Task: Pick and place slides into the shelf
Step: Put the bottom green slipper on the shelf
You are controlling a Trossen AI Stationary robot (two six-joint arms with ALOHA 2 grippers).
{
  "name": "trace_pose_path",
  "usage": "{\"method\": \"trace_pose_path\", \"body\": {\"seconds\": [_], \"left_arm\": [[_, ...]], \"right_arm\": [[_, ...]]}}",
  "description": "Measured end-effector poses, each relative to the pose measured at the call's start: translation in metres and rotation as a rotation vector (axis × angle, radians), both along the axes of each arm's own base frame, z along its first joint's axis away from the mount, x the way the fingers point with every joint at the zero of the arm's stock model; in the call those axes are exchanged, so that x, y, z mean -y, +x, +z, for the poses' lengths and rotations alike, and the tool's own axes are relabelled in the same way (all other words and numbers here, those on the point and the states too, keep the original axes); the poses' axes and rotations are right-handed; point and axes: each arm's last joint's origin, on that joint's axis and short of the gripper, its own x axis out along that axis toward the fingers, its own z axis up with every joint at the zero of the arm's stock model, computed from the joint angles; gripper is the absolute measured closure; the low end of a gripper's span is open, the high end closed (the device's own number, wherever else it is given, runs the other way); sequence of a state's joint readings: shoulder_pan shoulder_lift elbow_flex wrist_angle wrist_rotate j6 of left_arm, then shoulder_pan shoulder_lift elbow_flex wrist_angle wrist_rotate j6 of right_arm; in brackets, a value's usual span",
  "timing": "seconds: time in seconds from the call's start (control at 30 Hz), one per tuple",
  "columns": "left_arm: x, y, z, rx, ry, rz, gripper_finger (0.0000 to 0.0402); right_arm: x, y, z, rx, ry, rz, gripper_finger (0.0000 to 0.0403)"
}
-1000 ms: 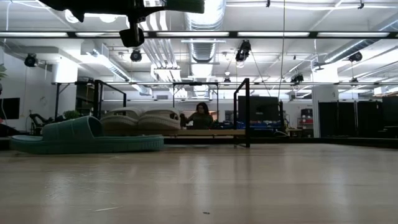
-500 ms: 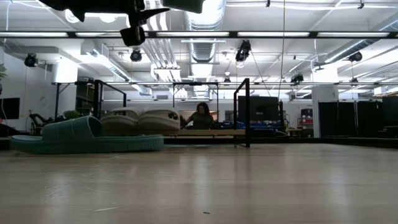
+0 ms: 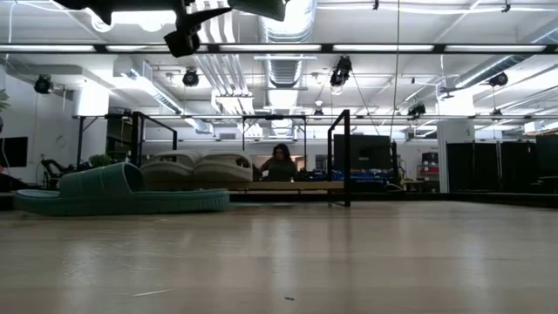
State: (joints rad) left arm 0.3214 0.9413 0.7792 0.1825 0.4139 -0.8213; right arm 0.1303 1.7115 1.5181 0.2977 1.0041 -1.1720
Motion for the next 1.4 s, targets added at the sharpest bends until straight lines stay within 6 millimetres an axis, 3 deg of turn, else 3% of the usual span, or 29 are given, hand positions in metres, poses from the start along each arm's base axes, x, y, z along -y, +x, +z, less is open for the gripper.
{"method": "trace_pose_path", "body": {"seconds": [0.27,0.53,0.83,1.1,1.4], "left_arm": [[0.008,-0.025,0.018,0.102,0.16,0.007,0.0158],[0.021,-0.065,0.041,0.266,0.391,0.057,0.0158],[0.033,-0.113,0.058,0.411,0.635,0.287,0.0158],[0.041,-0.156,0.054,0.372,0.671,0.496,0.0158],[0.044,-0.172,0.044,0.304,0.648,0.565,0.0158]], "right_arm": [[0.006,-0.001,0.001,0.041,0.035,-0.023,0.0394],[0.021,0.001,-0.003,0.077,0.096,-0.004,0.0394],[0.056,0.003,-0.026,0.086,0.359,0.091,0.0394],[0.088,-0.002,-0.04,-0.011,0.488,0.111,0.0394],[0.121,-0.01,-0.057,-0.144,0.578,0.115,0.0394]]}}
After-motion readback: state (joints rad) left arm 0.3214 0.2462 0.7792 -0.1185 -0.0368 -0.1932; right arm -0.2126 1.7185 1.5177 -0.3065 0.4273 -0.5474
